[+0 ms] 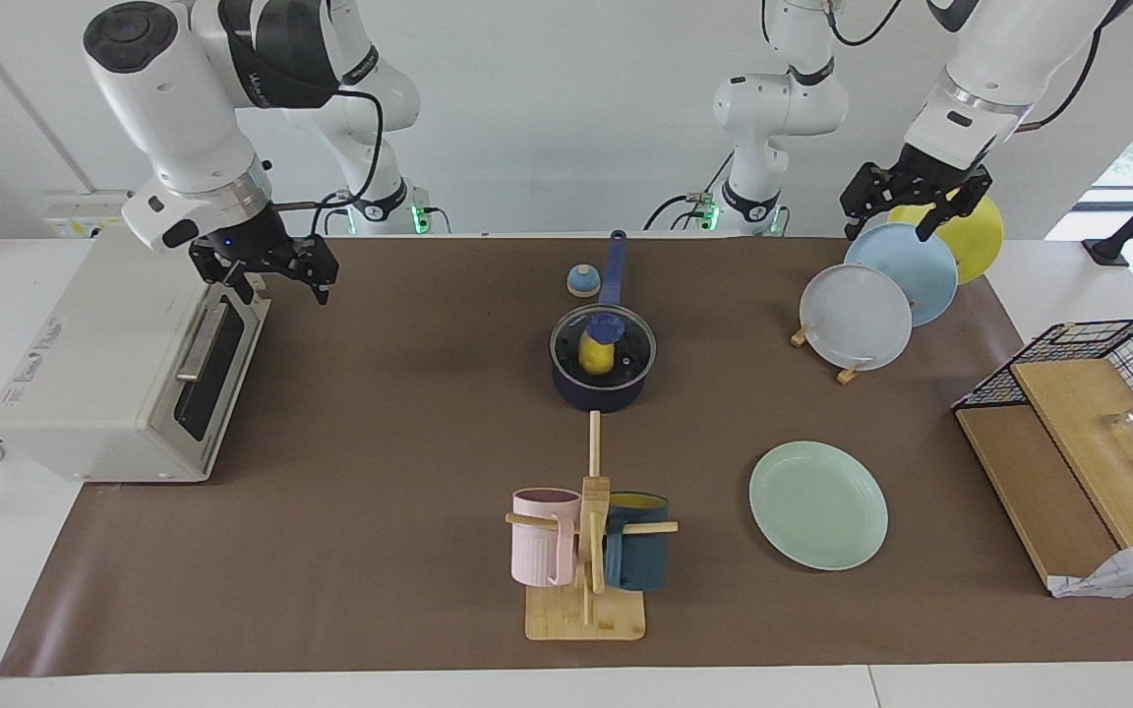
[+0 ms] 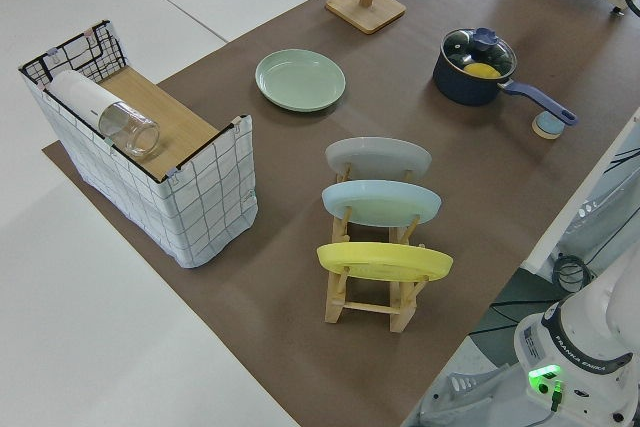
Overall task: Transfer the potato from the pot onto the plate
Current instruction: 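Reach the right gripper over the glass lid on the saucepan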
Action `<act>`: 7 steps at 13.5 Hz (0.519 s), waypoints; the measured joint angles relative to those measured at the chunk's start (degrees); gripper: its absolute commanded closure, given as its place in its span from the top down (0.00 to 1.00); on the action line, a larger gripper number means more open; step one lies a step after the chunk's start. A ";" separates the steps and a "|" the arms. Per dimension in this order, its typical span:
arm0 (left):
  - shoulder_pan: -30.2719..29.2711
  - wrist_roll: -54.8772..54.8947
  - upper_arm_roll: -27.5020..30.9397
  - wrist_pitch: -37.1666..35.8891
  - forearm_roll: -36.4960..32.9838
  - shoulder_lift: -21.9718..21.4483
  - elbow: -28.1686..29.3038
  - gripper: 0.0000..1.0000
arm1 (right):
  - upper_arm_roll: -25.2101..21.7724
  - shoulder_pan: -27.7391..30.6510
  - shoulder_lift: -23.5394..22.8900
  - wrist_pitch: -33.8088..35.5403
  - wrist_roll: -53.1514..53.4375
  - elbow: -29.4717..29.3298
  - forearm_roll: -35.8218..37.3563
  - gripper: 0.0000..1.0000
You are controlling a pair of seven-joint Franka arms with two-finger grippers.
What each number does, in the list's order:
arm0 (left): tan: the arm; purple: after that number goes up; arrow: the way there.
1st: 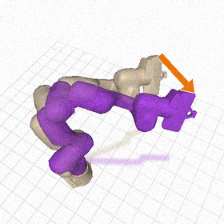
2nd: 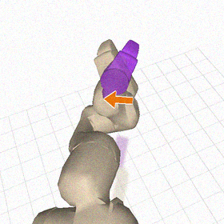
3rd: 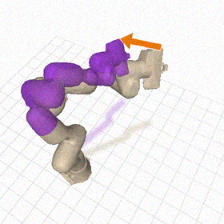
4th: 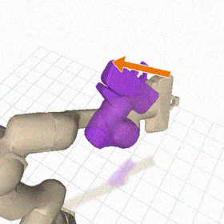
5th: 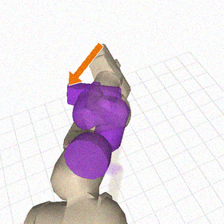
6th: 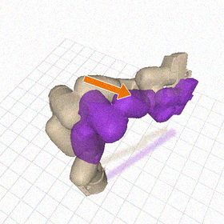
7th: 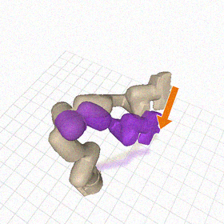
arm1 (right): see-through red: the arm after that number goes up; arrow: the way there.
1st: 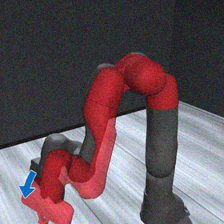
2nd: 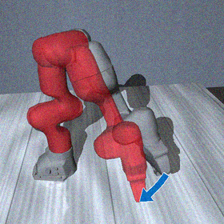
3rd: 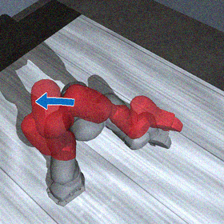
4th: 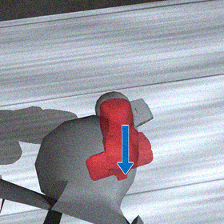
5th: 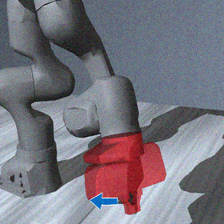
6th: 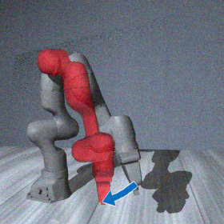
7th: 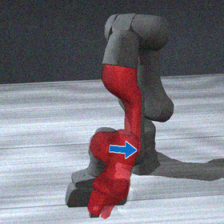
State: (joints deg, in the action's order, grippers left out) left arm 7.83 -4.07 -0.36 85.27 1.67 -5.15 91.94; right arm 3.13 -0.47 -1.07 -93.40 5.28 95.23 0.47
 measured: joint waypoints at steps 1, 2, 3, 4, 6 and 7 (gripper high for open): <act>0.00 0.00 0.00 0.54 0.00 0.00 0.02 1.00 | 0.10 -0.16 0.15 -0.10 -0.50 0.59 -0.01 1.00; 0.00 0.00 0.00 0.80 -0.01 0.00 0.04 1.00 | 0.17 -0.42 0.50 -1.31 -1.70 1.82 -0.07 1.00; 0.00 0.00 0.00 0.91 -0.01 0.00 0.13 1.00 | 0.19 -0.73 0.86 -3.91 -2.94 3.53 -0.15 1.00; 0.00 0.00 0.00 1.03 -0.02 0.00 0.33 1.00 | 0.28 -0.99 0.96 -6.35 -3.77 5.17 -0.45 1.00; 0.00 0.00 0.00 1.40 -0.02 -0.03 0.76 1.00 | 0.35 -2.10 0.08 -10.67 -4.62 7.36 -2.22 1.00; 0.00 0.00 0.00 1.45 -0.02 -0.03 0.86 1.00 | 0.40 -2.77 -0.90 -12.61 -4.66 7.80 -2.55 1.00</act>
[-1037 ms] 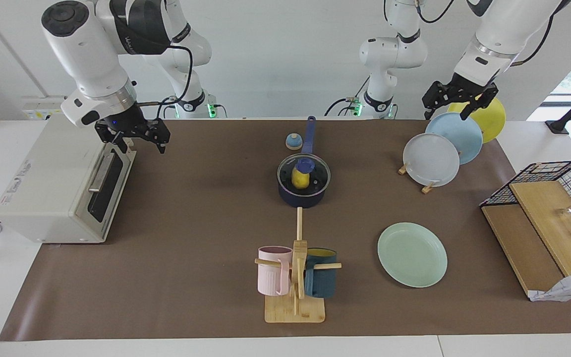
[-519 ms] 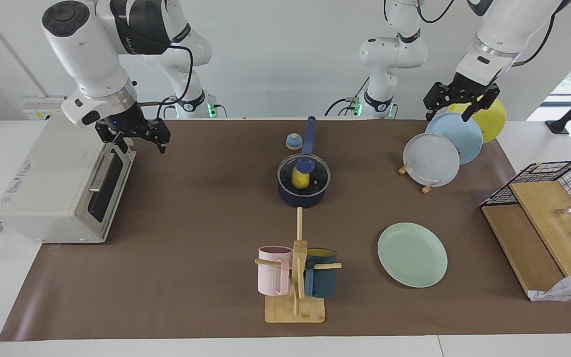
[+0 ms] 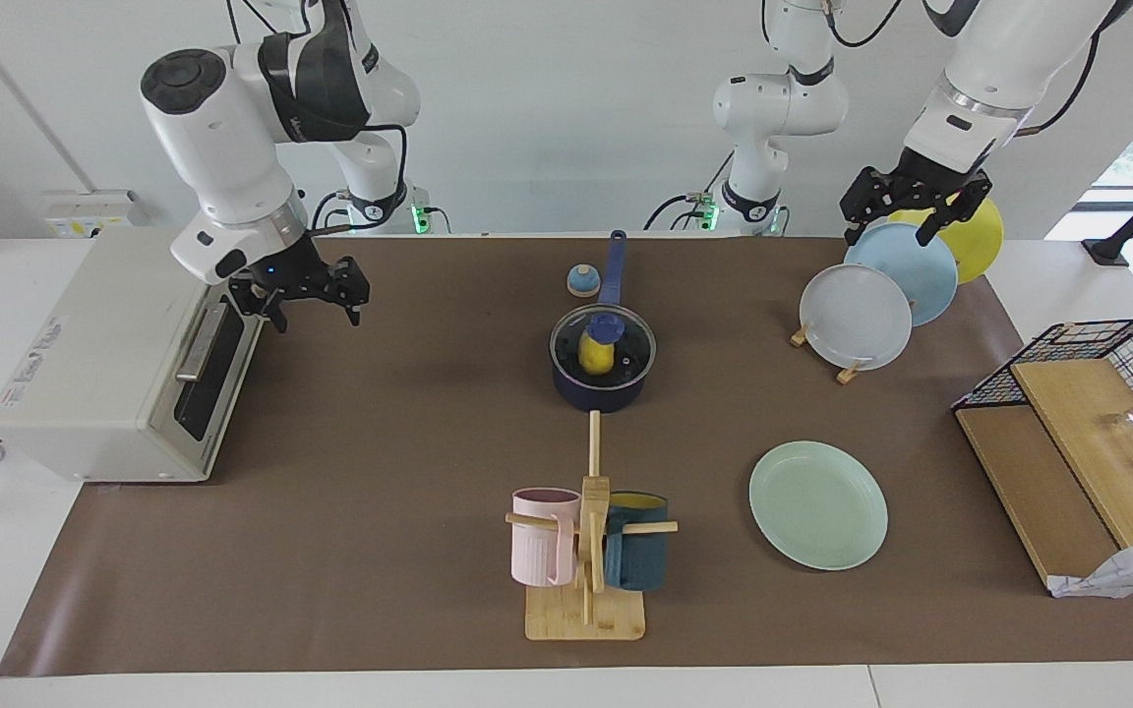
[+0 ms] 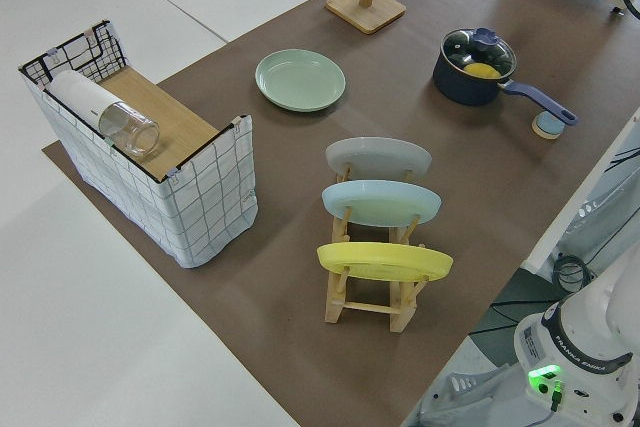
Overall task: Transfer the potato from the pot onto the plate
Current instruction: 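Reach the right gripper over the glass lid on the saucepan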
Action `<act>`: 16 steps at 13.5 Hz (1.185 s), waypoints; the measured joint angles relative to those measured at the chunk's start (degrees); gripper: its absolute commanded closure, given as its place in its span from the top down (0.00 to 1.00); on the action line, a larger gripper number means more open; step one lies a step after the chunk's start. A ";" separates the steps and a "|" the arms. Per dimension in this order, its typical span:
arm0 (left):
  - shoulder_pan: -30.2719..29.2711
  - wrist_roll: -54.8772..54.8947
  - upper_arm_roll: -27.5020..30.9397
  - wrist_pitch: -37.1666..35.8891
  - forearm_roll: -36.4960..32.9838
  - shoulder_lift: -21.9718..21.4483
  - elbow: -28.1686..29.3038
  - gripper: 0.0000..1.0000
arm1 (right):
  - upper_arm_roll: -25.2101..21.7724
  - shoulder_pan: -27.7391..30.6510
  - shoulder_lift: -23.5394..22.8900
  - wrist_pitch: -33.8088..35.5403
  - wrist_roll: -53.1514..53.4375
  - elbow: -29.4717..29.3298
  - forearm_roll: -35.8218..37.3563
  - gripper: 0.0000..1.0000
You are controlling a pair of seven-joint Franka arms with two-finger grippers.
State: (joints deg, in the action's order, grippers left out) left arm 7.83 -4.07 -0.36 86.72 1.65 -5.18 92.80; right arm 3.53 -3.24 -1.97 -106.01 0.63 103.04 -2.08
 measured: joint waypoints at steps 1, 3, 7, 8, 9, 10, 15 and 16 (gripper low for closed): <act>0.00 0.00 0.00 0.01 0.00 -0.02 0.03 1.00 | 0.15 -0.68 -1.23 -1.47 -0.06 0.08 -0.18 1.00; 0.00 0.00 0.00 0.01 0.00 -0.08 0.08 1.00 | 1.25 -2.80 -3.60 -3.21 0.18 -0.86 -1.71 1.00; 0.00 -0.04 0.00 0.01 0.00 -0.26 0.51 1.00 | 3.47 -14.77 -7.87 -3.32 17.09 -7.98 -1.53 1.00; 0.00 -0.04 0.00 0.01 0.00 -0.32 0.65 1.00 | 3.59 -18.30 -8.52 -3.32 21.42 -9.00 -0.47 1.00; 0.00 -0.05 0.00 0.01 0.00 -0.39 0.80 1.00 | 3.66 -21.21 -9.01 -3.55 25.22 -9.49 0.32 1.00; 0.00 -0.05 0.00 0.01 0.00 -0.51 1.10 1.00 | 3.69 -23.73 -9.53 -4.63 28.44 -9.60 0.83 1.00; 0.00 -0.09 0.00 0.02 0.00 -1.27 2.12 1.00 | 3.67 -30.00 -14.05 -10.09 37.24 -9.58 3.41 1.00; 0.00 -0.09 0.00 0.02 0.00 -1.35 2.17 1.00 | 3.65 -30.87 -15.06 -10.72 37.78 -9.58 3.57 1.00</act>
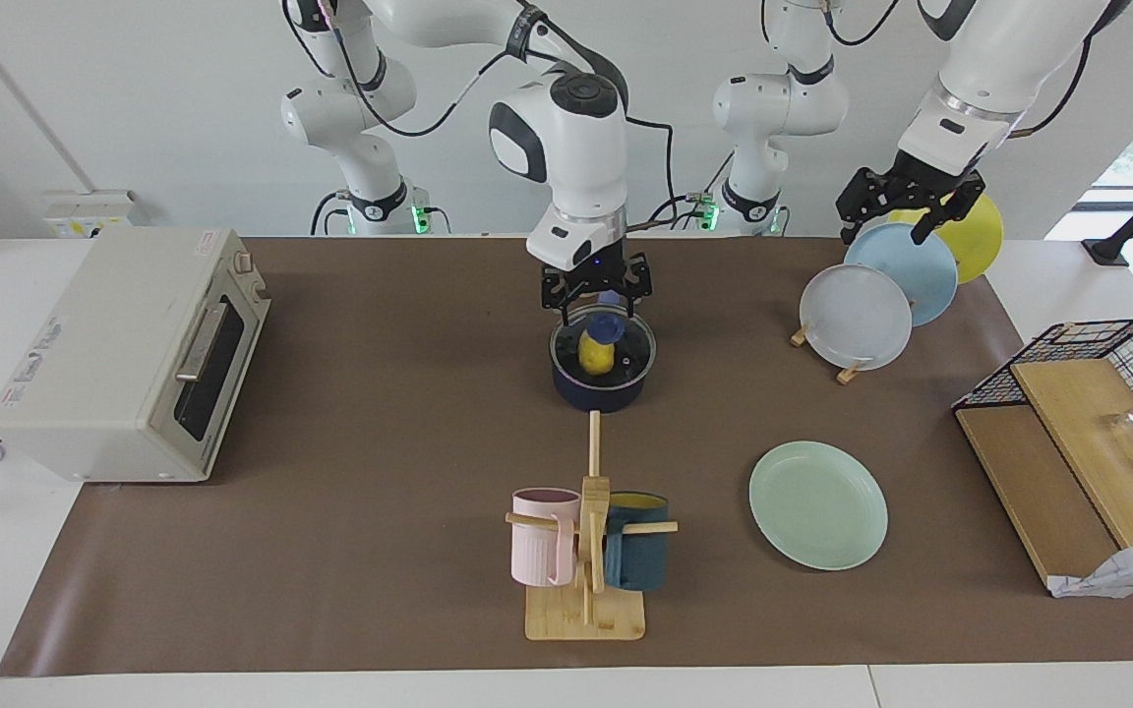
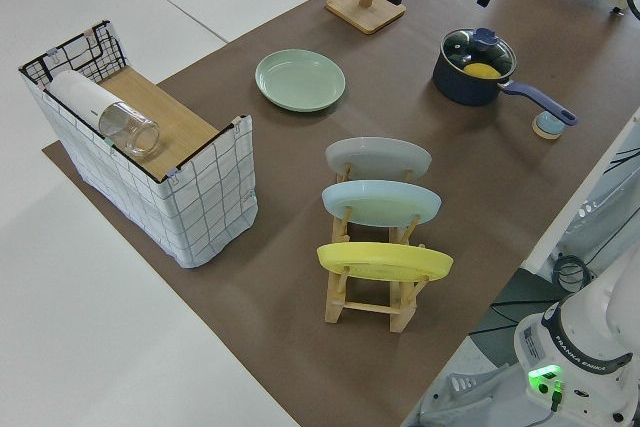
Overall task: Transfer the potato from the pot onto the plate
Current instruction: 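Reach the right gripper over the glass lid on the saucepan, then grasp the glass lid knob with the right gripper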
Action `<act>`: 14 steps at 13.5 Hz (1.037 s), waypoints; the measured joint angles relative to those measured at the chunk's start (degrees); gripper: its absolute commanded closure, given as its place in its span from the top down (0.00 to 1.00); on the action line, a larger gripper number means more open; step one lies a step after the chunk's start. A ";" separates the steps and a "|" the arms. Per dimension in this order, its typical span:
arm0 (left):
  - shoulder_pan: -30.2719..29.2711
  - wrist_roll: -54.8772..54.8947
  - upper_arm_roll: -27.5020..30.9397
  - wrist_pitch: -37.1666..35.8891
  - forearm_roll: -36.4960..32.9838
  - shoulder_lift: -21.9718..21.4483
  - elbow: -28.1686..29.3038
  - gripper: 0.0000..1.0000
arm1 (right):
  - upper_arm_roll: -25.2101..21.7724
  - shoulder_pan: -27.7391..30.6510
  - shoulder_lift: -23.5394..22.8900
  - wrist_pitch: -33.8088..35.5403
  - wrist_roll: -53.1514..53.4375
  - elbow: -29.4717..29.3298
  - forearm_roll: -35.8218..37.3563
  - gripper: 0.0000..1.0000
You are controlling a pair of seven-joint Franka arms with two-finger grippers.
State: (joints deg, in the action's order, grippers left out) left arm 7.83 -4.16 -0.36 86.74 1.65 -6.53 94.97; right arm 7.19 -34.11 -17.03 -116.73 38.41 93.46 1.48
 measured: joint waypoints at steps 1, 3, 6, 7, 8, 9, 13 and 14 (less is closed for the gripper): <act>0.00 0.00 0.00 0.00 0.00 -0.05 0.06 1.00 | -0.01 -1.06 -0.89 -0.59 0.43 0.01 0.16 1.00; 0.00 -0.03 -0.04 0.00 0.00 -0.07 0.13 1.00 | -0.01 -2.71 -2.01 -0.88 1.36 0.13 1.55 1.00; 0.06 -1.17 -0.50 0.01 0.00 -0.09 0.19 1.00 | -0.21 -2.91 -2.12 -2.50 1.54 1.73 2.70 1.00; 0.08 -1.47 -0.67 0.09 0.00 -0.09 0.19 1.00 | -0.28 -2.89 -2.08 -3.33 1.54 2.61 3.09 1.00; 0.08 -1.59 -0.74 0.22 0.00 -0.10 0.19 1.00 | -0.30 -2.89 -2.06 -3.96 1.54 3.31 3.39 1.00; 0.08 -1.62 -0.74 0.31 0.00 -0.11 0.19 1.00 | -0.30 -2.89 -2.01 -4.42 1.53 3.78 3.50 1.00; 0.02 -1.78 -0.50 0.58 0.00 -0.17 0.19 1.00 | -0.30 -2.89 -1.71 -6.10 1.53 5.32 3.62 0.89; 0.01 -1.79 -0.37 0.59 0.00 -0.17 0.19 1.00 | -0.30 -2.89 -1.71 -6.38 1.52 5.73 3.64 0.81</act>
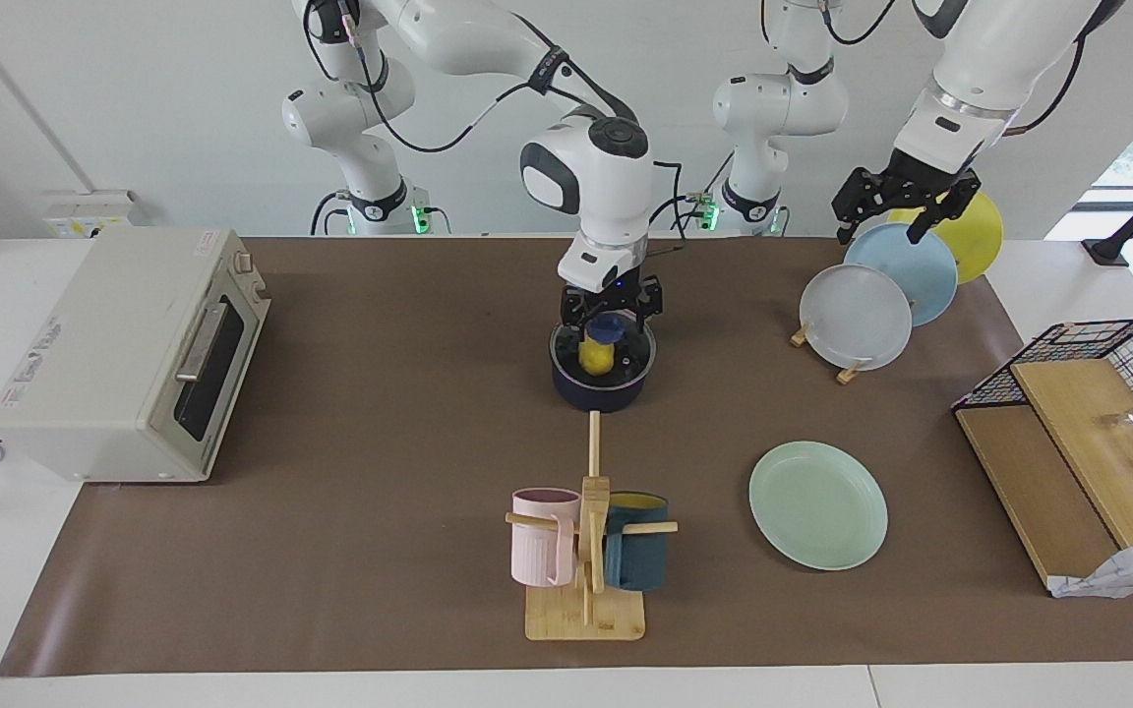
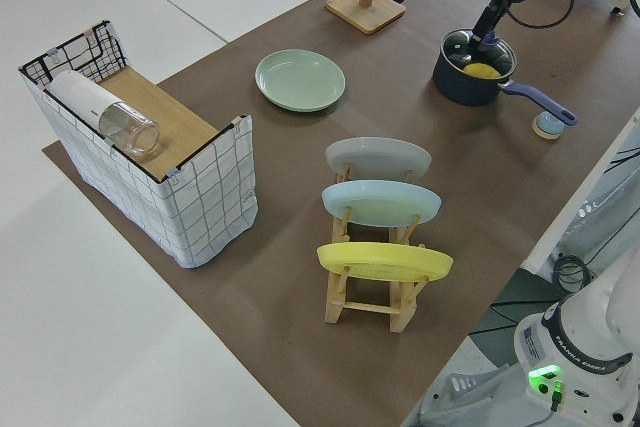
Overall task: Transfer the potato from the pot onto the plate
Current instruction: 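Grasp the glass lid knob with the right gripper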
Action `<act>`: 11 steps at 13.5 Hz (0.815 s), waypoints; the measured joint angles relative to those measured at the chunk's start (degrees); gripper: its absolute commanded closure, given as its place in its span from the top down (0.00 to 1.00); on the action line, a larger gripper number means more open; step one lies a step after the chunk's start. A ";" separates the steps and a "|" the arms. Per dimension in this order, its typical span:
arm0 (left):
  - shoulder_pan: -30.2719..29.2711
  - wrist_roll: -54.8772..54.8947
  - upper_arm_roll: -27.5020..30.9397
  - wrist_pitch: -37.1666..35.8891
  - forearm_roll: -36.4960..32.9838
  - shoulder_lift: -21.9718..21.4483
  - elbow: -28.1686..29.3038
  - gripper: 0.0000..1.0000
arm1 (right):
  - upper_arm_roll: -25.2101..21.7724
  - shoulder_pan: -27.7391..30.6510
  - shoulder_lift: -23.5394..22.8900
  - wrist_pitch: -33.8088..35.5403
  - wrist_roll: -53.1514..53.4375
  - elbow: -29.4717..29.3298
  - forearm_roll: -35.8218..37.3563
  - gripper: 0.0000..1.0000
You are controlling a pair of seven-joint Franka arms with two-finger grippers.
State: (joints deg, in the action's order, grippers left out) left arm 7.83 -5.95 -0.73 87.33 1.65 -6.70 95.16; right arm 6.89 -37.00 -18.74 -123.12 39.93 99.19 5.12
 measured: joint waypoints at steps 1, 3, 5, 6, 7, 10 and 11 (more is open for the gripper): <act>0.00 0.00 0.07 0.00 0.00 0.00 0.00 1.00 | 0.00 0.00 0.00 -0.08 -0.01 0.24 0.03 0.71; 0.00 0.02 0.07 0.01 0.00 0.00 0.00 1.00 | -0.08 0.01 0.09 0.00 -0.01 0.45 0.34 0.57; 0.00 0.04 0.06 0.20 0.00 0.00 0.00 1.00 | -0.09 0.02 0.31 -0.09 -0.01 0.50 0.39 0.44; 0.01 0.06 0.01 0.30 0.00 0.00 0.00 1.00 | -0.07 0.00 0.36 -0.07 -0.02 0.53 0.46 0.44; 0.03 0.06 -0.10 0.33 0.00 0.00 0.02 1.00 | -0.05 -0.02 0.36 -0.06 -0.02 0.55 0.47 0.44; 0.06 0.06 -0.30 0.33 0.00 -0.01 0.21 1.00 | -0.13 0.13 0.67 1.13 -0.74 -0.08 0.51 0.44; 0.08 0.06 -0.37 0.34 0.00 -0.01 0.39 1.00 | -0.34 0.47 1.20 2.32 -2.12 -0.62 0.53 0.45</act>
State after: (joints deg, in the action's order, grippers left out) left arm 7.91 -5.88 -1.09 87.67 1.65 -6.71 95.55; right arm 6.55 -36.53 -17.55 -120.80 37.81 98.57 5.65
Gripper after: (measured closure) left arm 0.000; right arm 0.441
